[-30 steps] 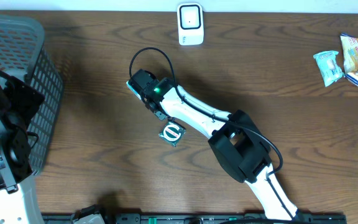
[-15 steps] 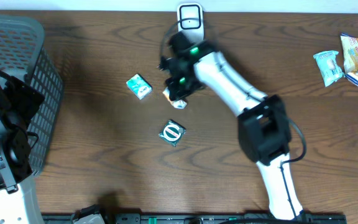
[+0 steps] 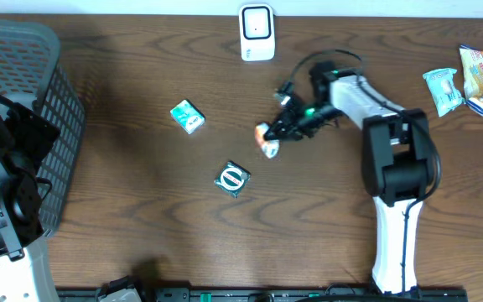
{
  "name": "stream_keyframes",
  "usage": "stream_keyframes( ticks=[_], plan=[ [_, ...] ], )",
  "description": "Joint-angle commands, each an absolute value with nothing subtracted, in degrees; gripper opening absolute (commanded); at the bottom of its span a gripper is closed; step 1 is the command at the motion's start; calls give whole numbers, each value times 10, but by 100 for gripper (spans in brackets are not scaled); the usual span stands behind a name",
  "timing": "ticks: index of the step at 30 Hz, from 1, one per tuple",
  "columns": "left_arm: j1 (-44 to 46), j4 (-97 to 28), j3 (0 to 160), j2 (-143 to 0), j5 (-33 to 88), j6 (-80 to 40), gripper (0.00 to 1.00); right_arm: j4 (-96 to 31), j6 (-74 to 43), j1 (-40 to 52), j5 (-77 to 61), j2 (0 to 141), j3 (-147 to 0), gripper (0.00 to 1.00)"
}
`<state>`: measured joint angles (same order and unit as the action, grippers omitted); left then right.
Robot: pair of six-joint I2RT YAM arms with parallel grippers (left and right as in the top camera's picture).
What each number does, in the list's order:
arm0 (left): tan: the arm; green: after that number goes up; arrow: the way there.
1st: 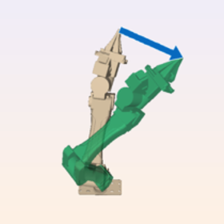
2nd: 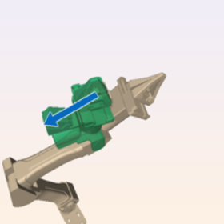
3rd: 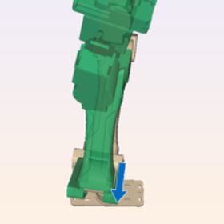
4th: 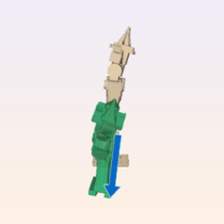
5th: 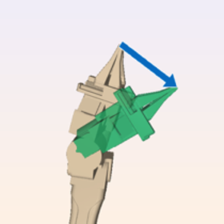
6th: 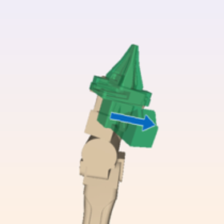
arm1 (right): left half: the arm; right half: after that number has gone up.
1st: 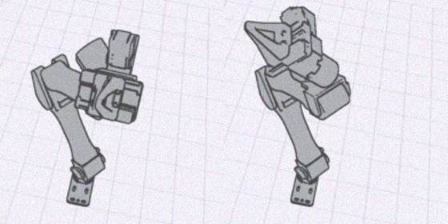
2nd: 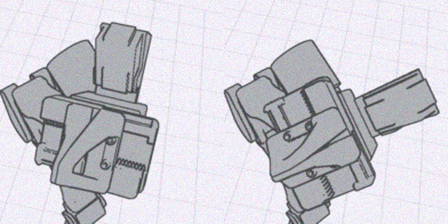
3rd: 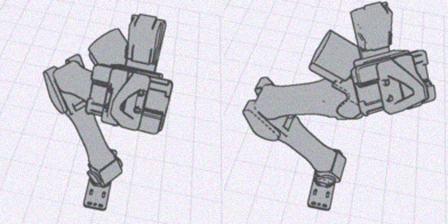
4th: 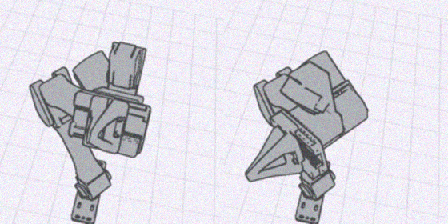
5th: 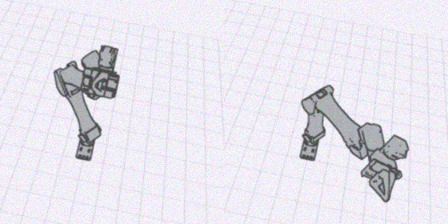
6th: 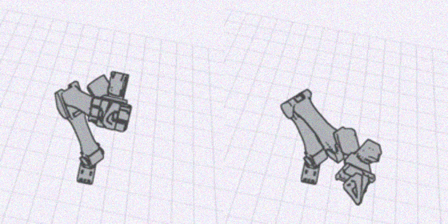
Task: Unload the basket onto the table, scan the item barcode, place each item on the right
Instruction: 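Lift the orange pack and raise it toward the scanner face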
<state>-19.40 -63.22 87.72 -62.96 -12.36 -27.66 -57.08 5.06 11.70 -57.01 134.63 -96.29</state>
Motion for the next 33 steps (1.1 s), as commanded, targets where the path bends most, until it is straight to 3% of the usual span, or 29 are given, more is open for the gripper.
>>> stream_keyframes(
  ticks=[1, 3, 11, 24, 30, 33],
  plan=[
    [-196, -634, 878, -630, -127, -282, 95, -567, 39, 69, -502, 1347, -957, 25],
    [-196, -634, 878, -630, -127, -282, 95, -577, 18, 51, -457, 1346, -962, 31],
    [-196, -634, 878, -630, -127, -281, 95, -675, 51, 13, -425, 1345, -1045, 34],
    [-196, -634, 878, -630, -127, -281, 95, -691, 92, 93, -361, 1345, -1068, 57],
    [-196, -634, 878, -630, -127, -282, 95, -664, 62, 127, -327, 1345, -1054, 56],
    [-196, -634, 878, -630, -127, -282, 95, -650, 25, 138, -288, 1345, -1049, 33]
  ],
)
